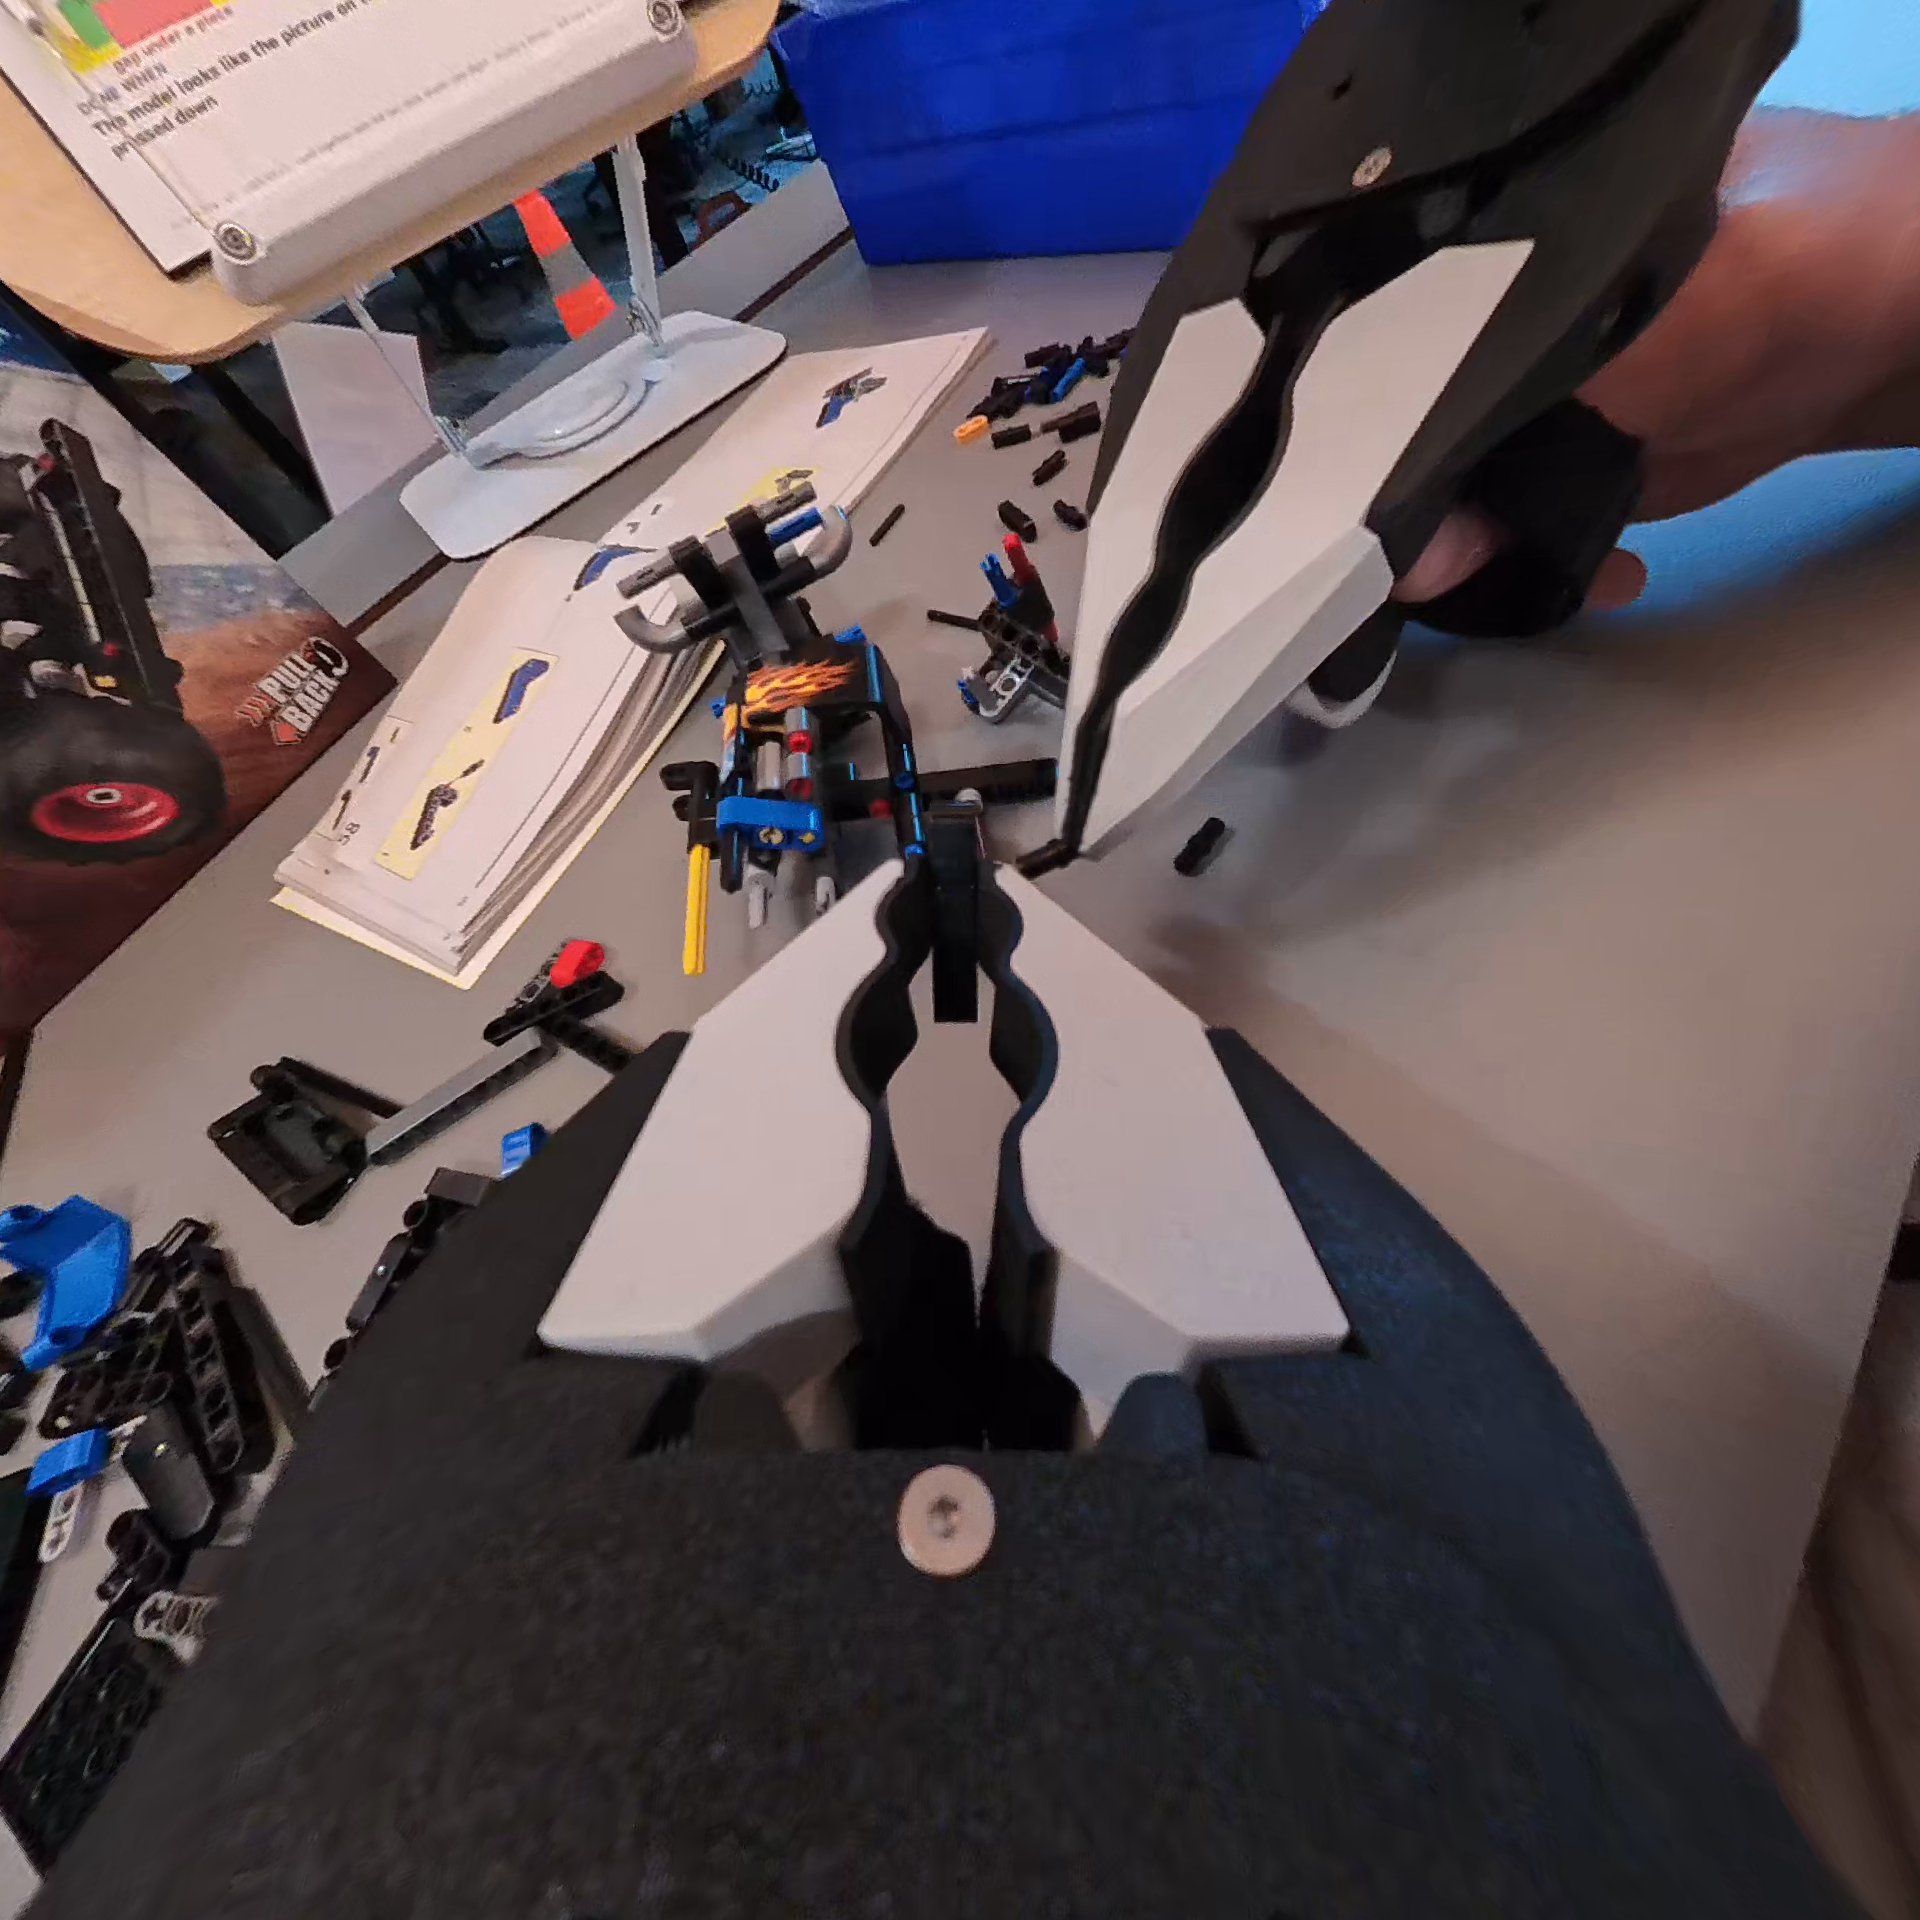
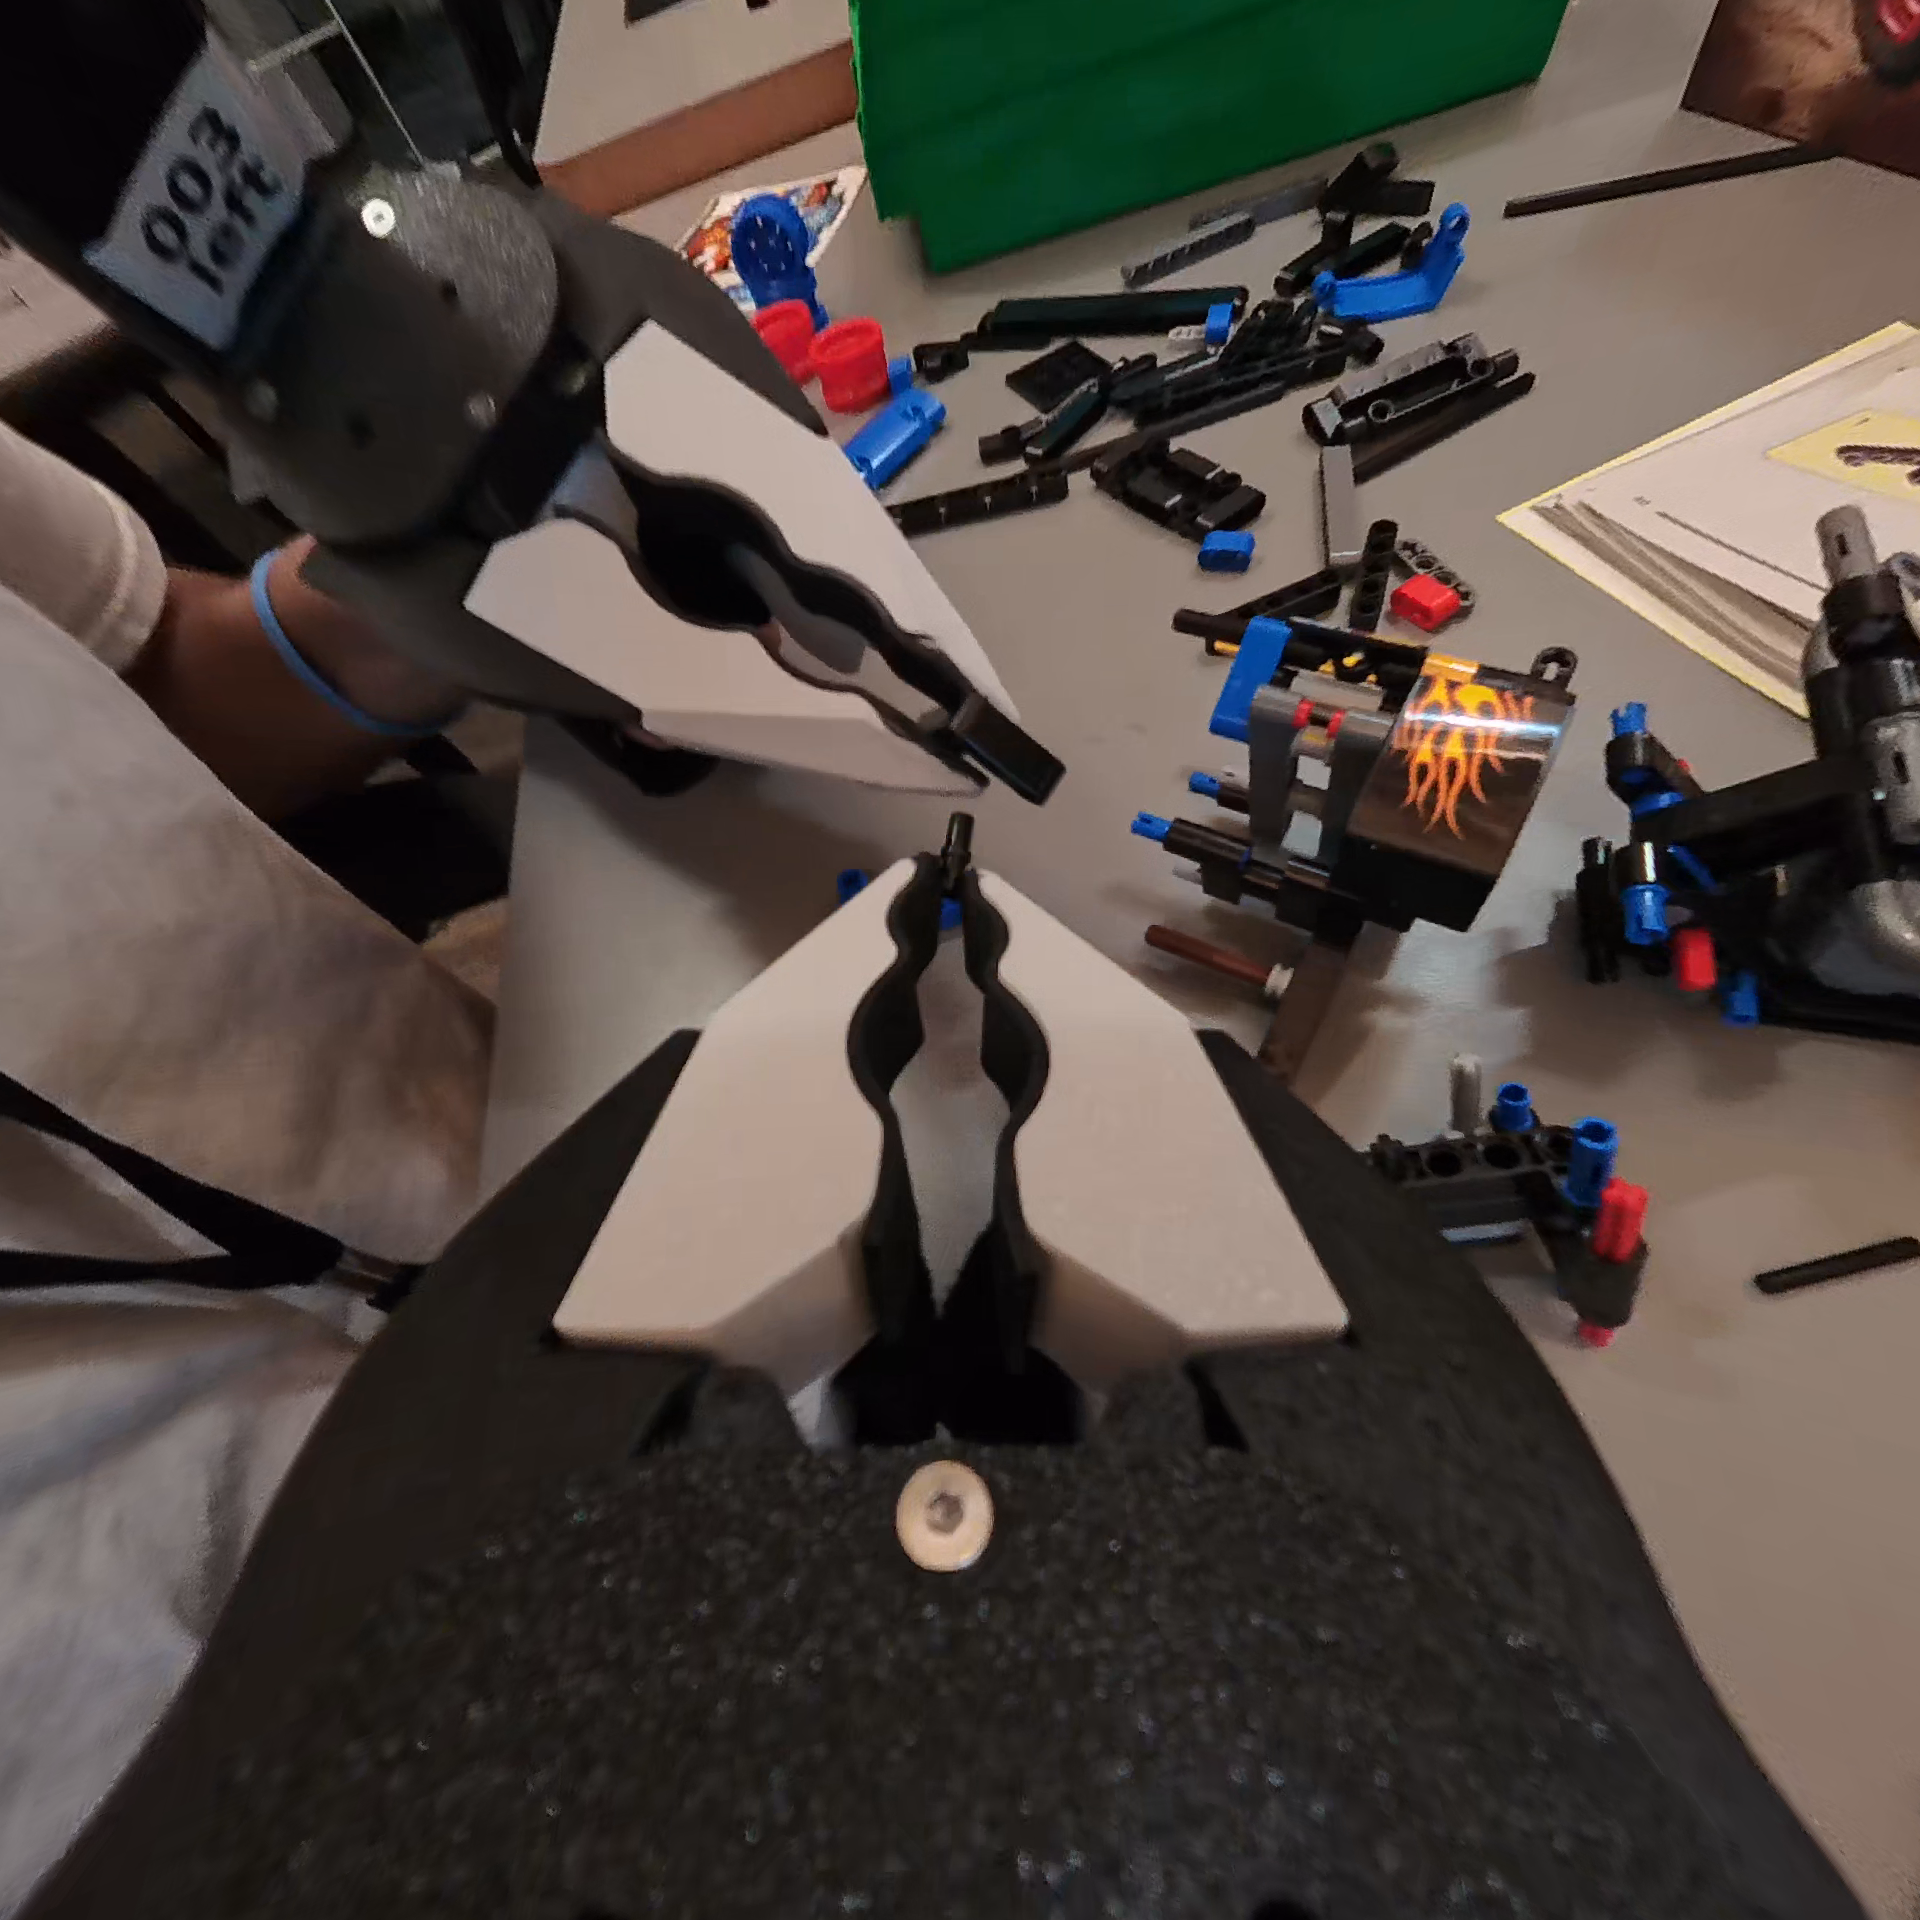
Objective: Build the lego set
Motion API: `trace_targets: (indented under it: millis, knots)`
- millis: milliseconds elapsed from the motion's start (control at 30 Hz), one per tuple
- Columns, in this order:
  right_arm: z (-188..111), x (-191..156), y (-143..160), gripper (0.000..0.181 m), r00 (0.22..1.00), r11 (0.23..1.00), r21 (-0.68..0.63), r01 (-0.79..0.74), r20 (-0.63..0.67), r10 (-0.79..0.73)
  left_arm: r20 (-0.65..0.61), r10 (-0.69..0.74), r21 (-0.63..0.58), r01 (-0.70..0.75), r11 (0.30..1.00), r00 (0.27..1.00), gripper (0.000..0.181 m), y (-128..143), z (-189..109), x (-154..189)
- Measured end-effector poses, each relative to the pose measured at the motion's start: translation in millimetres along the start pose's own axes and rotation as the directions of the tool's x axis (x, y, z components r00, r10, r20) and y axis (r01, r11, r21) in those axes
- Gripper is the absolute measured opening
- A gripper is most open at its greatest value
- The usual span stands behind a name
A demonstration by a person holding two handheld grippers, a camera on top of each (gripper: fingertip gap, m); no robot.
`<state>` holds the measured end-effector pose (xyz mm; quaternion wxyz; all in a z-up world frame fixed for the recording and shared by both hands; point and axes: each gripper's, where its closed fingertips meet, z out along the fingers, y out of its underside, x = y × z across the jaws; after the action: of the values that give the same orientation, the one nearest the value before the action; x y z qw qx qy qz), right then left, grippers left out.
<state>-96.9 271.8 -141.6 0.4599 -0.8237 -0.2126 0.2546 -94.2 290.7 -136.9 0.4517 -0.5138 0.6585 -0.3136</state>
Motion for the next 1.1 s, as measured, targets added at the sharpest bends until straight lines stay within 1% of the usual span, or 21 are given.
trace_targets:
  millis: [100, 200, 333, 400, 467, 567, 733, 800, 900, 967, 1000, 1033, 1100]
  knots:
    - [0.1, 3.1, -5.8, 0.002, 0.999, 0.998, 0.036, -0.041, -0.022, 0.042, 0.016, 0.003, -0.007, -0.002, 1.000, 1.000, 0.006, 0.1, 2.4, -2.1]
    - [-1.9, 7.7, -8.8, 0.002, 0.994, 0.992, 0.083, -0.098, -0.044, 0.102, 0.015, -0.080, -0.005, 0.080, 0.997, 0.997, 0.006, -1.6, 3.4, -5.7]
    - [-5.4, 7.6, -20.3, 0.002, 0.979, 0.963, 0.183, -0.198, -0.011, 0.204, 0.014, -0.176, 0.003, 0.176, 0.984, 0.984, 0.006, -5.2, 7.0, -8.1]
    - [-6.4, 6.8, -26.0, 0.002, 0.973, 0.949, 0.222, -0.225, 0.005, 0.229, 0.005, -0.209, 0.003, 0.209, 0.978, 0.978, 0.006, -6.7, 9.4, -7.4]
    - [-5.6, 10.0, -25.5, 0.002, 0.969, 0.944, 0.228, -0.238, -0.018, 0.248, 0.016, -0.238, 0.017, 0.238, 0.971, 0.971, 0.006, -9.6, 10.3, -9.4]
    - [-7.0, 14.4, -24.6, 0.003, 0.964, 0.939, 0.243, -0.242, -0.049, 0.261, 0.012, -0.257, 0.006, 0.257, 0.966, 0.966, 0.006, -8.8, 12.3, -8.2]
    - [-9.1, 13.8, -22.8, 0.002, 0.963, 0.938, 0.242, -0.250, -0.036, 0.266, 0.038, -0.216, -0.005, 0.217, 0.976, 0.976, 0.006, -9.2, 14.9, -5.3]
    - [-10.0, 14.0, -21.8, 0.002, 0.960, 0.934, 0.242, -0.263, -0.031, 0.278, 0.059, -0.163, -0.021, 0.164, 0.986, 0.985, 0.006, -7.4, 15.8, -4.7]
    - [-9.3, 14.6, -17.1, 0.002, 0.955, 0.934, 0.222, -0.281, -0.029, 0.294, 0.125, 0.014, -0.071, -0.005, 0.997, 0.992, 0.006, -3.0, 16.4, -5.7]
    - [-8.5, 15.1, -13.5, 0.002, 0.954, 0.936, 0.204, -0.286, -0.032, 0.299, 0.166, 0.155, -0.118, -0.136, 0.984, 0.974, 0.006, -0.2, 16.8, -6.7]
    - [-8.2, 15.2, -11.7, 0.003, 0.954, 0.938, 0.195, -0.285, -0.035, 0.297, 0.175, 0.200, -0.134, -0.178, 0.975, 0.964, 0.006, 0.4, 17.1, -6.7]
    - [-8.5, 15.5, -11.3, 0.002, 0.955, 0.940, 0.193, -0.282, -0.038, 0.295, 0.176, 0.215, -0.136, -0.193, 0.972, 0.961, 0.006, -0.4, 17.3, -6.4]
    - [-8.0, 14.4, -10.3, 0.003, 0.957, 0.942, 0.187, -0.277, -0.037, 0.289, 0.143, 0.156, -0.102, -0.143, 0.985, 0.977, 0.006, -4.8, 17.8, -2.4]
